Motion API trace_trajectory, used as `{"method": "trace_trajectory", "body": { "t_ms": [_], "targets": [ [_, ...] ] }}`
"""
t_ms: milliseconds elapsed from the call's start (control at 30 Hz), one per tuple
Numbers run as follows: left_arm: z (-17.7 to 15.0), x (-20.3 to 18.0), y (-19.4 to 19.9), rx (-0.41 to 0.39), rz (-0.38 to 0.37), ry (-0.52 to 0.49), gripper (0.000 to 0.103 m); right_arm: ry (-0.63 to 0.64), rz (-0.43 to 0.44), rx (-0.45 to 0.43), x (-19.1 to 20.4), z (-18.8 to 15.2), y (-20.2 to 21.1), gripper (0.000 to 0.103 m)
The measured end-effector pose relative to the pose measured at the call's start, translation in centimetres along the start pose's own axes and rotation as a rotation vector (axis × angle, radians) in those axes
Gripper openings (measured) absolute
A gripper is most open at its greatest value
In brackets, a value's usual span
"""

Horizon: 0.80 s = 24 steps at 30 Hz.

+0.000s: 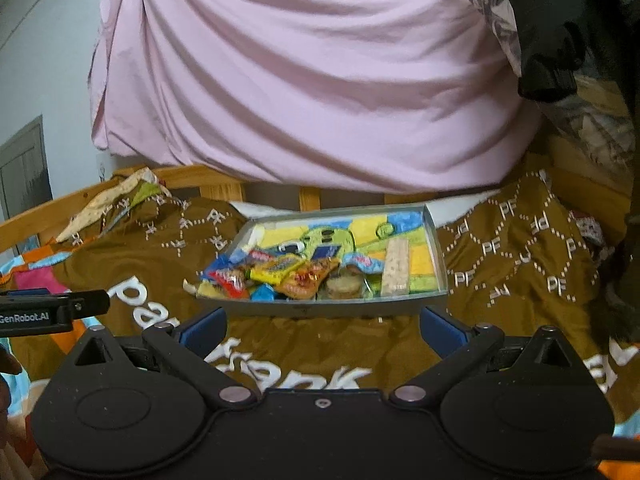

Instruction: Organize snacks

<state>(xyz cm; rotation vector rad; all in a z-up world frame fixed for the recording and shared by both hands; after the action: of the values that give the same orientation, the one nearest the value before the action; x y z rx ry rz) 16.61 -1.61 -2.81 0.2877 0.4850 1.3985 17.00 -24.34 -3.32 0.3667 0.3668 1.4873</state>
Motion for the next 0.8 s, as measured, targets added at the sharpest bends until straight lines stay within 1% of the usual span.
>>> {"method": "trace_trajectory", "body": {
  "t_ms": [100,200,367,633,800],
  "targets": [
    [-1.1,0.4,-0.1,0.046,0.024,0.007,0.103,0.009,-0.009,0.037,0.1,-1.1,0.0,0.102],
    [-1.7,0.6,0.2,0.065,0.033,0.016,0.103,0.016,-0.008,0.059,0.5,-1.8,0.1,0.102],
    [-2.4,0.8,0.6,0.084,0.038,0.024,0.103,0.029,-0.006,0.073,0.9,-2.2,0.3,0.102],
    [-3.6,1.1,0.2,0.152,0.048,0.020,0.103,0.043,-0.021,0.093,1.1,-2.6,0.0,0.102],
    [-3.8,0.9,0.1,0.158,0.044,0.009,0.103,0.049,-0.021,0.108,1.2,-2.9,-0.3,0.102]
  ]
}}
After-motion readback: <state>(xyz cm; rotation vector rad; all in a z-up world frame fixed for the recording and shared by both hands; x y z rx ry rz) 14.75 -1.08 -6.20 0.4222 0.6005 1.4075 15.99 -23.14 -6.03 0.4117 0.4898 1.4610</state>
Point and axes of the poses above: each gripper's, at about its wrist camera, not at the fingertips, and y roughly against the way its jaws point, x to its left, z to its top, the point moved 10 cm from there along -y, roughly the way its jaws point, and after that the axes turned 11 degrees about -z, right-handed, at the moved point
